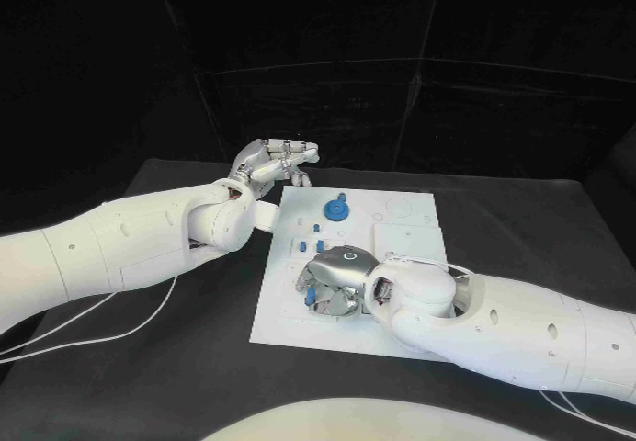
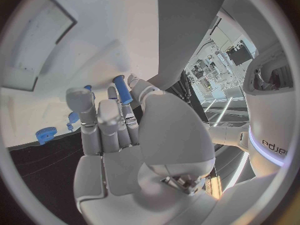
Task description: Assemble the parts on the task board
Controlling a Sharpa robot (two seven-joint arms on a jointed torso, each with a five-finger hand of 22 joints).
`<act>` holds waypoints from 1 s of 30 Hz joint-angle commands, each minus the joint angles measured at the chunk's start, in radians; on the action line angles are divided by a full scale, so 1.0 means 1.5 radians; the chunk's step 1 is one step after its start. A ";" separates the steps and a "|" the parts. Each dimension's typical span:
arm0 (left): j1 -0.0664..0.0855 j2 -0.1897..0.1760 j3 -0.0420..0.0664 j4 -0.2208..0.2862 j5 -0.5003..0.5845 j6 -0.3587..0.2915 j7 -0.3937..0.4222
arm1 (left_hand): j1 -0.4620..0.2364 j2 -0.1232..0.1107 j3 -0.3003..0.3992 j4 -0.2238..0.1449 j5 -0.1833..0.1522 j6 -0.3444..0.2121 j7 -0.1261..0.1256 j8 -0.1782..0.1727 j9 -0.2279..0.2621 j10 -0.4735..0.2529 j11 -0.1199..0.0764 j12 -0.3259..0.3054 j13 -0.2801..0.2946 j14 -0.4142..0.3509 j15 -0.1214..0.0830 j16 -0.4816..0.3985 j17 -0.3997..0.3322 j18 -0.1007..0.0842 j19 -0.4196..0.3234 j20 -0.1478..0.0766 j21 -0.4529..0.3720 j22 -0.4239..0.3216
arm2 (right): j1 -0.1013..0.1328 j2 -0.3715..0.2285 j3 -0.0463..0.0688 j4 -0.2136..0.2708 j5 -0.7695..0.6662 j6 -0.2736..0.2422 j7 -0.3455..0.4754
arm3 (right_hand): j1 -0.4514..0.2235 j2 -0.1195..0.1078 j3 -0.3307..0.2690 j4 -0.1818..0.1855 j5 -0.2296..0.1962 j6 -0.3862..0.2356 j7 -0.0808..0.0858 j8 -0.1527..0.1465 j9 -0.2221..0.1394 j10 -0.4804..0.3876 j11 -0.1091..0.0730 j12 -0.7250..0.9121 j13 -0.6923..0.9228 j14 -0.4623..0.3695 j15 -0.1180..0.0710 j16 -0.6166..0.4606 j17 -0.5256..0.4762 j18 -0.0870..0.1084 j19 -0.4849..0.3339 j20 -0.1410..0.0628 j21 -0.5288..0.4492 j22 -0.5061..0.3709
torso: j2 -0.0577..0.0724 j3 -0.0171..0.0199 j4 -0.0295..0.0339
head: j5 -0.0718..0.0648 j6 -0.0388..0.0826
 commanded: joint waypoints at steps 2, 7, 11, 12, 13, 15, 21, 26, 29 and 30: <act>0.001 0.001 0.001 0.000 0.001 0.008 0.001 | 0.003 0.001 -0.002 0.000 0.003 -0.004 0.000 0.002 -0.001 -0.006 0.000 0.005 0.001 -0.005 0.002 -0.004 0.000 0.010 0.003 0.002 -0.004 -0.001 | 0.001 -0.003 0.000 0.002 0.004 -0.078 0.013 | -0.001 -0.001 -0.022 -0.001 -0.001 -0.022 0.000 -0.002 0.001 -0.032 0.003 0.004 0.001 -0.015 0.002 -0.024 -0.036 0.014 -0.021 0.003 -0.031 -0.041 | 0.000 0.0000 -0.0002 | 0.000 0.000; 0.001 0.001 0.001 -0.001 0.001 0.009 0.001 | 0.003 0.001 -0.002 0.000 0.003 -0.004 0.000 0.002 -0.001 -0.006 0.000 0.005 0.001 -0.005 0.002 -0.004 0.000 0.010 0.003 0.002 -0.004 -0.001 | 0.001 -0.013 0.000 0.011 0.013 -0.126 0.029 | 0.002 -0.001 -0.035 -0.003 0.000 -0.028 -0.002 -0.001 0.002 -0.041 0.003 0.012 0.002 -0.017 0.003 -0.026 -0.040 0.014 -0.021 0.004 -0.035 -0.045 | 0.000 0.0006 -0.0005 | -0.001 0.002; 0.001 0.000 0.001 -0.001 0.001 0.010 0.001 | 0.003 0.001 -0.002 0.000 0.003 -0.004 0.000 0.002 -0.001 -0.006 0.000 0.005 0.001 -0.005 0.002 -0.004 0.000 0.010 0.003 0.002 -0.004 -0.001 | 0.001 -0.035 0.000 0.030 0.023 -0.150 0.040 | 0.002 -0.002 -0.046 -0.003 0.002 -0.029 -0.001 0.000 0.003 -0.043 0.002 0.021 0.002 -0.014 0.002 -0.023 -0.038 0.014 -0.019 0.003 -0.036 -0.045 | 0.000 0.0005 -0.0006 | -0.002 0.002; 0.001 0.000 0.001 -0.001 0.001 0.010 0.001 | 0.003 0.001 -0.002 0.000 0.003 -0.004 0.000 0.002 -0.001 -0.006 0.000 0.005 0.001 -0.005 0.002 -0.004 0.000 0.010 0.003 0.002 -0.004 -0.001 | 0.001 -0.044 0.000 0.037 0.028 -0.155 0.042 | 0.001 -0.003 -0.051 -0.003 0.003 -0.029 -0.002 0.000 0.003 -0.044 0.002 0.024 0.003 -0.014 0.002 -0.023 -0.039 0.014 -0.019 0.003 -0.037 -0.046 | -0.001 0.0004 -0.0008 | -0.003 0.003; 0.001 -0.001 0.001 -0.001 0.001 0.010 0.001 | 0.003 0.001 -0.002 0.000 0.003 -0.004 0.000 0.002 -0.001 -0.006 0.000 0.005 0.001 -0.005 0.002 -0.004 0.000 0.010 0.003 0.002 -0.004 -0.001 | 0.001 -0.054 0.000 0.046 0.035 -0.160 0.043 | 0.001 -0.003 -0.055 -0.003 0.003 -0.029 -0.002 0.001 0.003 -0.044 0.002 0.027 0.003 -0.013 0.002 -0.023 -0.040 0.014 -0.018 0.003 -0.037 -0.046 | -0.001 0.0004 -0.0008 | -0.004 0.003; 0.001 -0.002 0.001 0.000 0.001 0.010 0.001 | 0.003 0.001 -0.002 0.000 0.003 -0.004 0.000 0.002 -0.001 -0.006 0.000 0.005 0.001 -0.005 0.002 -0.004 0.000 0.010 0.003 0.002 -0.004 -0.001 | 0.002 -0.080 0.001 0.066 0.058 -0.167 0.045 | 0.001 0.000 -0.069 0.000 0.006 -0.025 -0.001 0.002 0.004 -0.042 0.000 0.040 0.004 -0.012 0.001 -0.022 -0.041 0.014 -0.018 0.002 -0.040 -0.049 | -0.001 -0.0002 -0.0005 | -0.009 0.006; 0.001 -0.007 0.001 0.001 0.001 0.011 0.001 | 0.003 0.001 -0.003 0.000 0.003 -0.004 0.001 0.002 -0.001 -0.007 0.000 0.005 0.001 -0.005 0.002 -0.004 -0.001 0.009 0.003 0.002 -0.005 -0.001 | 0.023 -0.170 0.008 0.108 0.220 -0.191 0.037 | -0.021 0.009 -0.115 0.029 0.028 -0.003 0.007 0.011 0.008 0.023 -0.002 0.103 0.016 -0.009 0.000 -0.008 -0.026 0.016 -0.021 0.002 -0.053 -0.065 | -0.002 -0.0001 -0.0031 | -0.031 0.017; 0.001 -0.010 0.000 0.001 0.001 0.011 0.001 | 0.003 0.001 -0.003 0.000 0.003 -0.004 0.001 0.002 -0.001 -0.007 0.000 0.005 0.001 -0.005 0.002 -0.004 -0.001 0.009 0.003 0.002 -0.005 -0.001 | 0.038 -0.258 0.012 0.135 0.323 -0.210 0.007 | -0.049 0.012 -0.148 0.060 0.071 0.045 -0.014 0.039 0.016 0.146 -0.030 0.191 0.059 0.043 -0.022 0.100 0.141 -0.010 0.059 -0.014 0.057 0.093 | -0.005 -0.0013 -0.0067 | -0.049 0.022; 0.001 -0.010 0.000 0.001 0.001 0.011 0.000 | 0.003 0.001 -0.003 0.000 0.003 -0.004 0.001 0.002 -0.001 -0.007 0.000 0.005 0.001 -0.005 0.002 -0.004 -0.001 0.009 0.003 0.002 -0.005 -0.001 | 0.042 -0.299 0.013 0.147 0.344 -0.206 -0.028 | -0.079 0.008 -0.183 0.095 0.138 0.031 -0.025 0.048 0.015 0.189 -0.043 0.263 0.115 0.052 -0.033 0.125 0.179 -0.021 0.089 -0.028 0.104 0.159 | -0.007 -0.0022 -0.0093 | -0.058 0.023; 0.001 -0.010 0.000 0.001 0.001 0.011 0.000 | 0.003 0.001 -0.003 0.000 0.003 -0.004 0.001 0.002 -0.001 -0.007 0.000 0.005 0.001 -0.005 0.002 -0.004 -0.001 0.009 0.003 0.002 -0.005 -0.001 | 0.042 -0.309 0.013 0.150 0.344 -0.203 -0.039 | -0.081 0.009 -0.192 0.104 0.142 0.031 -0.027 0.056 0.018 0.196 -0.046 0.289 0.138 0.055 -0.037 0.134 0.193 -0.026 0.098 -0.030 0.120 0.183 | -0.008 -0.0025 -0.0106 | -0.061 0.023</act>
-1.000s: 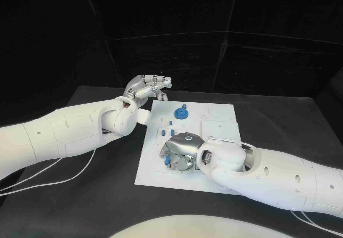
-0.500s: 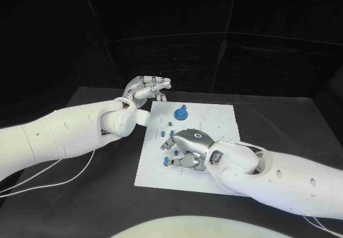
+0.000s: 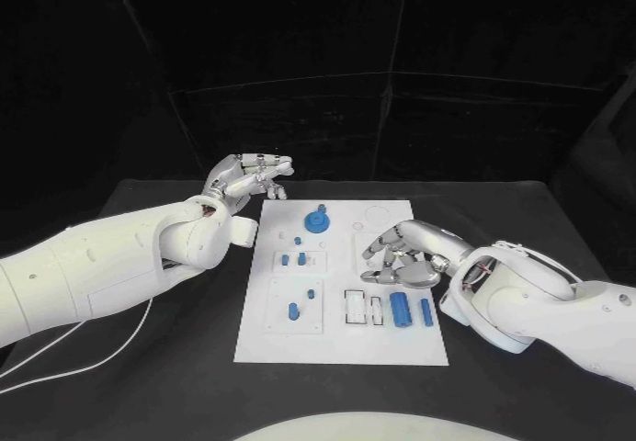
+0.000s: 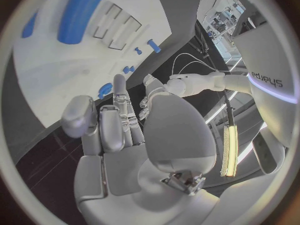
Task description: Assemble the parts on the task board
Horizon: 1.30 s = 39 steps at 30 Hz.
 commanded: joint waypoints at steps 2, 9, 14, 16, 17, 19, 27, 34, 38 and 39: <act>0.001 0.000 0.001 0.001 0.001 0.008 0.003 | 0.003 0.001 -0.003 0.000 0.003 -0.004 0.001 0.002 -0.001 -0.007 0.000 0.002 0.001 -0.005 0.002 -0.004 -0.001 0.009 0.003 0.002 -0.002 -0.001 | 0.003 -0.039 0.001 0.016 0.077 -0.017 -0.083 | -0.003 0.003 -0.039 0.028 0.009 0.000 -0.011 0.036 0.010 0.024 -0.010 0.163 0.171 0.035 -0.012 0.034 0.053 -0.017 0.028 -0.012 0.052 0.078 | -0.004 -0.0016 -0.0059 | -0.014 0.001; 0.001 -0.002 0.000 0.003 0.001 0.009 0.003 | 0.003 0.001 -0.003 0.000 0.003 -0.004 0.001 0.002 -0.001 -0.007 0.000 0.002 0.001 -0.005 0.002 -0.004 -0.001 0.009 0.003 0.002 -0.002 -0.001 | -0.004 -0.079 0.000 0.030 -0.003 0.026 -0.179 | -0.003 0.020 -0.110 0.060 -0.008 -0.015 -0.017 0.115 0.028 0.062 -0.013 0.508 0.588 0.046 -0.015 0.083 0.143 -0.030 0.046 -0.011 0.099 0.150 | -0.006 -0.0014 -0.0078 | -0.023 -0.002; 0.001 -0.003 0.000 0.003 0.001 0.010 0.003 | 0.003 0.001 -0.003 0.000 0.003 -0.004 0.001 0.002 -0.001 -0.007 0.000 0.002 0.001 -0.005 0.002 -0.004 -0.001 0.009 0.003 0.002 -0.002 -0.001 | -0.015 -0.085 -0.001 0.037 -0.048 0.072 -0.222 | -0.037 0.029 -0.134 0.061 -0.017 -0.024 -0.016 0.137 0.031 0.064 -0.013 0.536 0.629 0.048 -0.012 0.092 0.162 -0.032 0.049 -0.010 0.108 0.165 | -0.006 -0.0022 -0.0066 | -0.023 -0.001; 0.001 -0.003 0.000 0.004 0.001 0.010 0.003 | 0.003 0.001 -0.003 0.000 0.003 -0.004 0.001 0.002 -0.001 -0.007 0.000 0.002 0.001 -0.005 0.002 -0.004 -0.001 0.009 0.003 0.002 -0.002 -0.001 | -0.019 -0.086 -0.001 0.039 -0.063 0.082 -0.231 | -0.041 0.030 -0.138 0.061 -0.018 -0.024 -0.017 0.143 0.033 0.065 -0.013 0.540 0.636 0.048 -0.012 0.095 0.166 -0.033 0.050 -0.010 0.110 0.169 | -0.006 -0.0025 -0.0066 | -0.024 -0.001; 0.001 -0.003 0.000 0.004 0.001 0.011 0.003 | 0.003 0.001 -0.003 0.000 0.003 -0.004 0.001 0.002 -0.001 -0.007 0.000 0.002 0.001 -0.005 0.002 -0.004 -0.001 0.009 0.003 0.002 -0.002 -0.001 | -0.021 -0.086 -0.001 0.039 -0.070 0.086 -0.234 | -0.042 0.030 -0.139 0.061 -0.019 -0.024 -0.017 0.147 0.033 0.066 -0.014 0.542 0.640 0.049 -0.012 0.096 0.169 -0.033 0.051 -0.010 0.111 0.171 | -0.006 -0.0025 -0.0063 | -0.025 -0.001; 0.001 -0.004 0.000 0.004 0.001 0.011 0.003 | 0.004 0.001 -0.004 0.000 0.003 -0.004 0.000 0.003 -0.001 -0.007 0.000 0.003 0.001 -0.005 0.002 -0.004 -0.001 0.009 0.004 0.002 -0.003 -0.002 | -0.023 -0.085 -0.001 0.040 -0.079 0.091 -0.238 | -0.046 0.031 -0.142 0.062 -0.020 -0.023 -0.018 0.153 0.035 0.068 -0.015 0.548 0.649 0.050 -0.013 0.099 0.175 -0.034 0.053 -0.010 0.114 0.176 | -0.006 -0.0022 -0.0063 | -0.024 -0.002; 0.001 -0.006 0.000 0.004 0.001 0.011 0.004 | 0.004 0.001 -0.004 0.000 0.003 -0.004 0.000 0.003 -0.001 -0.007 0.000 0.003 0.001 -0.005 0.002 -0.004 -0.001 0.009 0.004 0.002 -0.003 -0.002 | -0.031 -0.074 -0.002 0.043 -0.100 0.105 -0.242 | -0.070 0.030 -0.153 0.062 -0.027 -0.017 -0.024 0.179 0.044 0.077 -0.019 0.566 0.679 0.052 -0.016 0.107 0.193 -0.035 0.055 -0.012 0.120 0.185 | -0.005 -0.0028 -0.0072 | -0.023 -0.005; 0.001 -0.006 0.000 0.004 0.001 0.011 0.004 | 0.004 0.001 -0.004 0.000 0.003 -0.004 0.000 0.003 -0.001 -0.007 0.000 0.003 0.001 -0.005 0.002 -0.004 -0.001 0.009 0.004 0.002 -0.003 -0.002 | -0.041 -0.058 -0.002 0.032 -0.105 0.122 -0.243 | -0.073 0.031 -0.153 0.062 -0.027 -0.016 -0.026 0.186 0.047 0.081 -0.020 0.572 0.688 0.054 -0.017 0.110 0.200 -0.036 0.055 -0.013 0.120 0.186 | -0.004 -0.0024 -0.0074 | -0.025 -0.006; 0.001 -0.007 0.000 0.005 0.001 0.011 0.004 | 0.004 0.001 -0.004 0.000 0.003 -0.004 0.000 0.003 -0.001 -0.007 0.000 0.003 0.001 -0.005 0.002 -0.004 -0.001 0.009 0.004 0.002 -0.003 -0.002 | -0.050 -0.045 -0.002 0.025 -0.106 0.130 -0.244 | -0.074 0.031 -0.153 0.062 -0.027 -0.016 -0.026 0.187 0.047 0.081 -0.020 0.572 0.688 0.054 -0.017 0.111 0.201 -0.036 0.055 -0.013 0.120 0.186 | -0.004 -0.0020 -0.0061 | -0.027 -0.008; 0.001 -0.007 0.000 0.005 0.001 0.011 0.004 | 0.004 0.001 -0.004 0.000 0.003 -0.003 0.000 0.004 -0.001 -0.007 0.000 0.004 0.001 -0.005 0.002 -0.004 -0.001 0.009 0.004 0.002 -0.003 -0.002 | -0.051 -0.043 -0.002 0.023 -0.107 0.132 -0.244 | -0.074 0.031 -0.153 0.062 -0.027 -0.016 -0.026 0.187 0.047 0.081 -0.020 0.572 0.688 0.054 -0.017 0.111 0.201 -0.036 0.055 -0.013 0.120 0.186 | -0.004 -0.0020 -0.0061 | -0.027 -0.008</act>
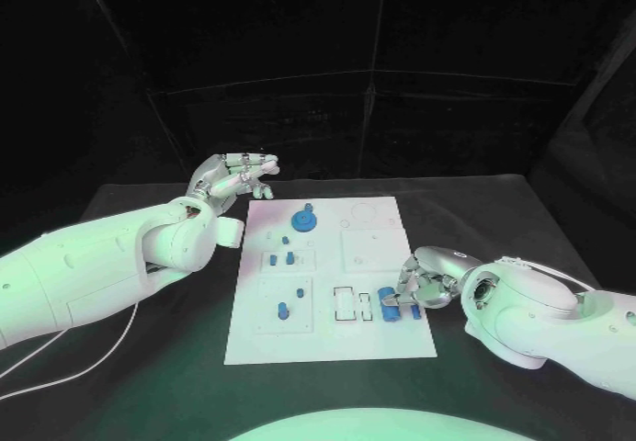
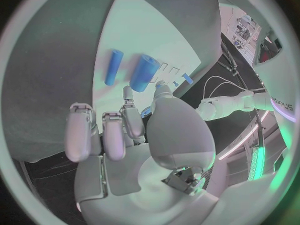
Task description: Assemble the parts on the task board
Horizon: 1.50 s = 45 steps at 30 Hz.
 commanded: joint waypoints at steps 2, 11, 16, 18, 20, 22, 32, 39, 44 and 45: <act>0.001 -0.001 0.001 0.002 0.001 0.008 0.004 | 0.004 0.002 -0.004 0.000 0.003 -0.003 0.000 0.004 -0.001 -0.004 -0.002 0.004 0.001 -0.003 -0.001 -0.004 -0.001 0.010 0.004 0.002 -0.003 -0.001 | -0.006 0.009 0.000 -0.006 -0.018 0.028 -0.006 | -0.006 0.002 -0.004 0.000 -0.001 -0.001 -0.004 0.006 0.002 0.005 0.001 0.002 0.001 0.051 -0.001 0.005 0.084 -0.009 0.005 -0.003 0.004 0.002 | 0.000 0.0005 0.0006 | 0.000 -0.002; 0.001 -0.001 0.001 0.002 0.001 0.009 0.003 | 0.004 0.002 -0.004 0.000 0.003 -0.003 0.000 0.004 -0.001 -0.004 -0.002 0.004 0.001 -0.003 -0.001 -0.004 -0.001 0.010 0.004 0.002 -0.003 -0.001 | -0.017 0.025 0.000 -0.021 -0.038 0.038 -0.009 | 0.006 0.006 -0.001 -0.003 0.000 -0.004 -0.005 0.012 0.004 0.003 0.000 0.000 0.002 0.051 -0.002 0.005 0.085 -0.010 0.005 -0.003 0.005 0.003 | 0.000 0.0004 0.0003 | 0.000 -0.003; 0.001 -0.003 0.001 0.003 0.001 0.010 0.002 | 0.004 0.002 -0.004 0.000 0.003 -0.003 0.000 0.004 -0.001 -0.004 -0.002 0.004 0.001 -0.003 -0.001 -0.004 -0.001 0.010 0.004 0.002 -0.003 -0.001 | -0.029 0.034 0.000 -0.022 -0.057 0.048 -0.013 | 0.037 0.012 0.003 -0.008 0.005 -0.009 -0.005 0.023 0.009 0.003 0.000 -0.001 0.007 0.051 -0.002 0.006 0.088 -0.010 0.004 -0.004 0.006 0.005 | 0.001 0.0003 0.0009 | 0.001 -0.004; 0.001 -0.004 0.001 0.002 0.001 0.009 0.002 | 0.004 0.002 -0.004 0.000 0.003 -0.003 0.000 0.004 -0.001 -0.004 -0.002 0.004 0.001 -0.003 -0.001 -0.004 -0.001 0.010 0.004 0.002 -0.003 -0.001 | -0.031 0.037 0.000 -0.024 -0.064 0.051 -0.014 | 0.047 0.016 0.003 -0.009 0.011 -0.009 -0.006 0.027 0.010 0.004 -0.001 -0.002 0.009 0.051 -0.002 0.007 0.089 -0.010 0.004 -0.004 0.006 0.005 | 0.000 -0.0003 -0.0005 | 0.000 -0.003; 0.001 -0.005 0.001 0.003 0.001 0.009 0.002 | 0.005 0.001 -0.005 0.000 0.003 -0.003 0.000 0.005 -0.001 -0.004 -0.002 0.005 0.001 -0.003 -0.001 -0.004 -0.001 0.010 0.004 0.002 -0.004 -0.001 | -0.033 0.038 0.000 -0.025 -0.072 0.049 -0.016 | 0.061 0.021 0.003 -0.012 0.022 -0.010 -0.006 0.032 0.012 0.004 -0.001 -0.003 0.011 0.052 -0.003 0.007 0.091 -0.010 0.004 -0.004 0.006 0.005 | -0.001 -0.0009 -0.0008 | 0.000 -0.002; 0.001 -0.005 0.001 0.003 0.001 0.010 0.002 | 0.005 0.001 -0.005 0.000 0.003 -0.003 0.000 0.005 -0.001 -0.004 -0.002 0.005 0.001 -0.003 -0.001 -0.004 -0.001 0.010 0.004 0.002 -0.004 -0.001 | -0.035 0.038 0.000 -0.023 -0.070 0.035 -0.019 | 0.081 0.033 0.007 -0.019 0.051 -0.010 -0.006 0.037 0.014 0.005 -0.002 -0.004 0.013 0.051 -0.003 0.006 0.090 -0.010 0.003 -0.005 0.006 0.005 | -0.001 -0.0001 0.0003 | 0.001 -0.004; 0.001 -0.005 0.000 0.002 0.001 0.012 0.002 | 0.006 0.002 -0.005 -0.001 0.003 -0.003 0.000 0.005 -0.001 -0.005 -0.003 0.005 0.001 -0.003 -0.001 -0.004 -0.002 0.010 0.004 0.002 -0.004 -0.001 | -0.036 0.010 0.000 0.007 -0.011 -0.060 -0.019 | 0.096 0.059 0.006 -0.014 0.153 -0.003 -0.011 0.051 0.019 0.013 -0.006 -0.002 0.026 0.052 -0.007 0.007 0.092 -0.009 0.002 -0.008 0.004 0.002 | -0.002 -0.0004 0.0008 | -0.001 -0.001; 0.001 -0.004 0.000 0.002 0.001 0.015 0.002 | 0.006 0.002 -0.005 -0.001 0.003 -0.003 0.000 0.005 -0.001 -0.005 -0.003 0.005 0.001 -0.003 -0.001 -0.004 -0.002 0.010 0.004 0.002 -0.004 -0.001 | -0.036 0.000 0.000 0.029 0.032 -0.122 -0.005 | 0.096 0.061 0.003 -0.011 0.165 0.000 -0.013 0.055 0.021 0.016 -0.008 0.000 0.030 0.052 -0.008 0.007 0.094 -0.009 0.002 -0.009 0.004 0.002 | -0.001 0.0006 -0.0006 | -0.001 0.005; 0.001 -0.003 -0.001 0.002 0.001 0.016 0.002 | 0.006 0.002 -0.005 -0.001 0.003 -0.003 0.000 0.005 -0.001 -0.005 -0.003 0.005 0.001 -0.003 -0.001 -0.004 -0.002 0.010 0.004 0.002 -0.004 -0.001 | -0.036 0.005 0.000 0.034 0.064 -0.148 0.007 | 0.094 0.062 0.001 -0.008 0.172 0.001 -0.014 0.057 0.022 0.016 -0.009 -0.002 0.029 0.052 -0.009 0.007 0.093 -0.009 0.002 -0.010 0.004 0.002 | 0.000 -0.0005 0.0011 | -0.002 0.006; 0.001 -0.003 -0.001 0.002 0.001 0.017 0.002 | 0.006 0.002 -0.005 -0.001 0.003 -0.003 0.000 0.005 -0.001 -0.005 -0.003 0.005 0.001 -0.003 -0.001 -0.004 -0.002 0.010 0.004 0.002 -0.004 -0.001 | -0.036 0.007 0.000 0.034 0.068 -0.149 0.009 | 0.093 0.062 0.000 -0.006 0.172 0.002 -0.014 0.057 0.022 0.016 -0.009 -0.003 0.029 0.052 -0.009 0.007 0.093 -0.009 0.002 -0.010 0.004 0.002 | 0.000 -0.0005 0.0009 | -0.001 0.006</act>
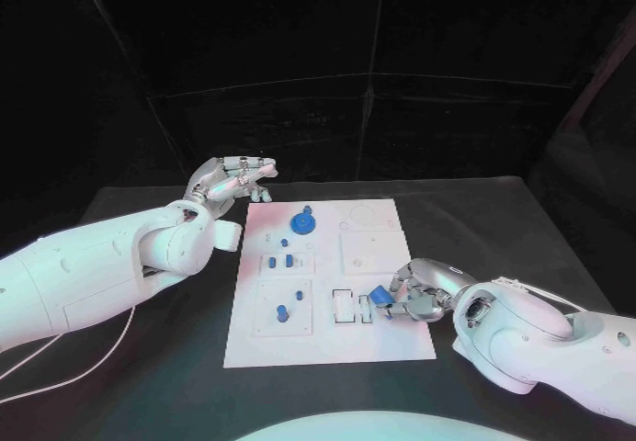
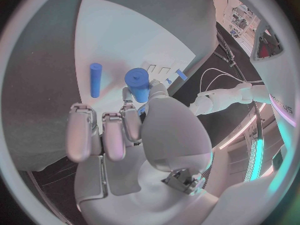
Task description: Assemble the parts on the task board
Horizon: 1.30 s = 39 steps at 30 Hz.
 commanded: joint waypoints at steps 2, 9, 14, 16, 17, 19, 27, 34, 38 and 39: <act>0.001 0.001 0.000 0.001 0.001 0.011 0.004 | 0.006 0.002 -0.003 0.001 0.003 -0.003 0.000 0.002 -0.001 -0.002 0.000 0.003 0.001 -0.003 -0.001 -0.004 -0.001 0.010 0.004 0.002 -0.004 -0.001 | 0.001 0.012 0.000 0.001 0.051 -0.044 0.019 | -0.008 0.008 -0.003 0.007 0.003 0.010 -0.005 0.004 0.006 0.004 -0.002 -0.003 -0.001 0.053 -0.005 0.001 0.093 -0.009 -0.001 -0.004 0.002 0.000 | 0.001 -0.0003 0.0011 | 0.002 0.001; 0.001 0.002 0.000 0.002 0.001 0.012 0.004 | 0.006 0.002 -0.003 0.001 0.003 -0.003 0.000 0.002 -0.001 -0.002 0.000 0.003 0.001 -0.003 -0.001 -0.004 -0.001 0.010 0.004 0.002 -0.004 -0.001 | 0.001 0.046 0.000 -0.009 0.069 -0.029 0.024 | -0.021 0.013 -0.011 0.010 -0.007 0.016 -0.008 0.008 0.009 0.006 -0.003 -0.005 0.001 0.053 -0.006 0.002 0.094 -0.009 0.000 -0.005 0.002 0.001 | 0.002 -0.0003 0.0012 | 0.004 0.000; 0.001 0.003 0.000 0.002 0.001 0.012 0.004 | 0.006 0.002 -0.003 0.001 0.003 -0.003 0.000 0.002 -0.001 -0.002 0.000 0.003 0.001 -0.003 -0.001 -0.004 -0.001 0.010 0.004 0.002 -0.004 -0.001 | 0.001 0.067 0.000 -0.017 0.072 -0.013 0.020 | -0.034 0.020 -0.018 0.010 -0.019 0.023 -0.011 0.013 0.013 0.009 -0.006 -0.005 0.004 0.053 -0.008 0.002 0.096 -0.009 0.000 -0.006 0.003 0.002 | 0.002 -0.0002 0.0004 | 0.006 -0.001; 0.001 0.004 0.000 0.002 0.001 0.012 0.004 | 0.006 0.002 -0.003 0.001 0.003 -0.003 0.000 0.002 -0.001 -0.002 0.000 0.003 0.001 -0.003 -0.001 -0.004 -0.001 0.010 0.004 0.002 -0.004 -0.001 | 0.001 0.075 0.000 -0.019 0.073 -0.009 0.016 | -0.044 0.025 -0.023 0.010 -0.033 0.032 -0.015 0.019 0.017 0.010 -0.009 -0.005 0.005 0.054 -0.010 0.002 0.097 -0.009 0.000 -0.008 0.002 0.002 | 0.002 -0.0003 0.0012 | 0.006 0.000; 0.001 0.004 0.000 0.002 0.001 0.012 0.004 | 0.006 0.002 -0.003 0.001 0.003 -0.003 0.000 0.002 -0.001 -0.002 0.000 0.003 0.001 -0.003 -0.001 -0.004 -0.001 0.010 0.004 0.002 -0.004 -0.001 | 0.001 0.079 0.000 -0.021 0.073 -0.008 0.014 | -0.047 0.026 -0.025 0.010 -0.037 0.036 -0.017 0.021 0.019 0.011 -0.011 -0.006 0.006 0.054 -0.012 0.002 0.097 -0.009 0.000 -0.009 0.002 0.002 | 0.002 -0.0002 0.0016 | 0.006 -0.001; 0.001 0.004 0.000 0.001 0.001 0.012 0.003 | 0.006 0.002 -0.003 0.001 0.003 -0.003 0.000 0.002 -0.001 -0.002 0.000 0.003 0.001 -0.003 -0.001 -0.004 -0.001 0.010 0.004 0.002 -0.004 -0.001 | 0.001 0.085 0.000 -0.024 0.070 -0.009 0.008 | -0.051 0.027 -0.030 0.010 -0.043 0.041 -0.019 0.025 0.022 0.011 -0.012 -0.007 0.006 0.053 -0.013 0.002 0.096 -0.009 0.000 -0.010 0.002 0.001 | 0.002 0.0003 0.0009 | 0.007 -0.001; 0.001 0.005 0.000 0.001 0.001 0.013 0.003 | 0.007 0.002 -0.004 0.000 0.003 -0.003 0.000 0.003 -0.001 -0.003 0.000 0.003 0.001 -0.004 -0.001 -0.004 -0.001 0.010 0.004 0.002 -0.005 -0.001 | 0.001 0.102 0.001 -0.031 0.063 -0.010 -0.008 | -0.060 0.029 -0.039 0.010 -0.051 0.049 -0.024 0.034 0.030 0.014 -0.017 -0.007 0.009 0.054 -0.017 0.002 0.097 -0.009 0.000 -0.014 0.002 0.002 | 0.001 -0.0001 0.0012 | 0.008 -0.001; 0.001 0.006 0.000 0.002 0.001 0.015 0.002 | 0.007 0.002 -0.004 0.000 0.003 -0.003 0.000 0.003 -0.001 -0.003 0.000 0.003 0.001 -0.004 -0.001 -0.004 -0.001 0.010 0.004 0.002 -0.005 -0.001 | 0.001 0.109 0.001 -0.035 0.056 -0.019 -0.014 | -0.069 0.033 -0.047 0.010 -0.075 0.052 -0.028 0.040 0.037 0.015 -0.020 -0.010 0.009 0.054 -0.020 0.001 0.097 -0.009 0.000 -0.017 0.002 0.002 | 0.001 0.0000 0.0011 | 0.008 -0.001; 0.001 0.005 0.000 0.002 0.001 0.015 0.002 | 0.007 0.002 -0.004 0.000 0.003 -0.003 0.000 0.003 -0.001 -0.003 0.000 0.003 0.001 -0.004 -0.001 -0.004 -0.001 0.010 0.004 0.002 -0.005 -0.001 | 0.001 0.110 0.001 -0.038 0.045 -0.033 -0.020 | -0.087 0.037 -0.064 0.010 -0.144 0.048 -0.028 0.045 0.045 0.013 -0.021 -0.021 0.004 0.052 -0.021 -0.002 0.092 -0.009 0.000 -0.019 0.001 0.001 | 0.001 0.0000 0.0014 | 0.008 -0.001; 0.001 0.005 0.000 0.002 0.001 0.015 0.002 | 0.007 0.002 -0.004 0.000 0.003 -0.003 0.000 0.003 -0.001 -0.003 0.000 0.003 0.001 -0.004 -0.001 -0.004 -0.001 0.010 0.004 0.002 -0.005 -0.001 | 0.001 0.110 0.001 -0.039 0.044 -0.035 -0.021 | -0.091 0.036 -0.067 0.010 -0.157 0.047 -0.028 0.046 0.046 0.012 -0.020 -0.023 0.003 0.052 -0.021 -0.003 0.091 -0.009 0.000 -0.019 0.000 0.000 | 0.001 -0.0001 0.0013 | 0.008 0.000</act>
